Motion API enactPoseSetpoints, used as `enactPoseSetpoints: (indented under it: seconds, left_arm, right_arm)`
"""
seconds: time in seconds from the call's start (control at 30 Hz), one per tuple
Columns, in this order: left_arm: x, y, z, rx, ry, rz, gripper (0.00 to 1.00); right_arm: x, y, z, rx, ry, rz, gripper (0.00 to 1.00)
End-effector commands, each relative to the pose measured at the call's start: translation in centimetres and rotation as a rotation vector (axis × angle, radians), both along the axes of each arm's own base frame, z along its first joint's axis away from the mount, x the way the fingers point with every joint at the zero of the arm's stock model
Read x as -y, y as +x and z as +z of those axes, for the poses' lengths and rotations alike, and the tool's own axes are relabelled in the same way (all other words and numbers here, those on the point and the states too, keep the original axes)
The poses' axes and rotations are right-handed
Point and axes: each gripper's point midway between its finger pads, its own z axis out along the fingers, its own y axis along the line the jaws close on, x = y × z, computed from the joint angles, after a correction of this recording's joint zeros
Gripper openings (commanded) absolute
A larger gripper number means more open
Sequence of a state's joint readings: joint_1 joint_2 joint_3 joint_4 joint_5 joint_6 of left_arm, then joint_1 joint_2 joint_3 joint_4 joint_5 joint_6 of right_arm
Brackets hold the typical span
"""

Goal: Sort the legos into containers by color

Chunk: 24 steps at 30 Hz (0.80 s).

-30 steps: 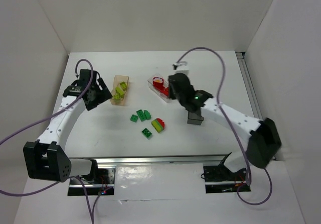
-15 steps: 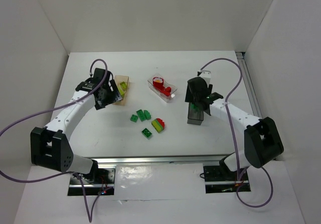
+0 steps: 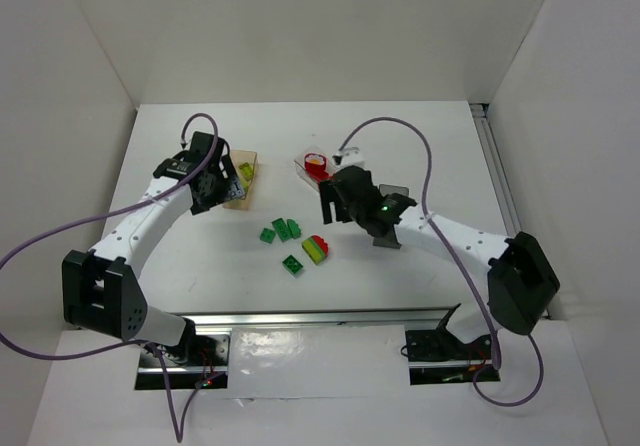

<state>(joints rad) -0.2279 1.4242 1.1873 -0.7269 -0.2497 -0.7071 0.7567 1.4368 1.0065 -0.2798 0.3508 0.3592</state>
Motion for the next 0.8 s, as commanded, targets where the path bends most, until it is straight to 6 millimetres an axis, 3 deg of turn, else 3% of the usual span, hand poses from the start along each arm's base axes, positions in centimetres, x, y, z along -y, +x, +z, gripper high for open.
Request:
enactPoseSetpoints:
  seconds: [0.0, 0.07, 0.17, 0.23, 0.53, 0.67, 0.77]
  left_arm:
    - [-0.3, 0.5, 0.9, 0.017, 0.025, 0.005, 0.89]
    - [-0.3, 0.5, 0.9, 0.017, 0.025, 0.005, 0.89]
    - [-0.3, 0.3, 0.9, 0.018, 0.019, 0.012, 0.89]
    - [-0.3, 0.3, 0.9, 0.018, 0.019, 0.012, 0.89]
    - [-0.4, -0.1, 0.3, 0.0, 0.024, 0.012, 0.88]
    - [-0.4, -0.1, 0.3, 0.0, 0.024, 0.012, 0.88]
    - [-0.3, -0.3, -0.1, -0.011, 0.018, 0.007, 0.88]
  right_arm:
    - [-4.7, -0.9, -1.1, -0.028, -0.036, 0.179, 0.87]
    - [-6.6, -1.1, -1.3, -0.038, -0.023, 0.221, 0.89]
    - [-9.2, -1.5, -3.5, -0.082, 0.009, 0.297, 0.89]
    - [-10.4, -1.1, -3.6, -0.069, 0.035, 0.327, 0.89]
    - [-14.0, -0.1, -6.1, -0.12, 0.075, 0.387, 0.81]
    - [-14.7, 0.6, -7.3, -0.139, 0.072, 0.366, 0.69]
    - [-14.8, 0.6, -8.1, -0.154, 0.069, 0.359, 0.53]
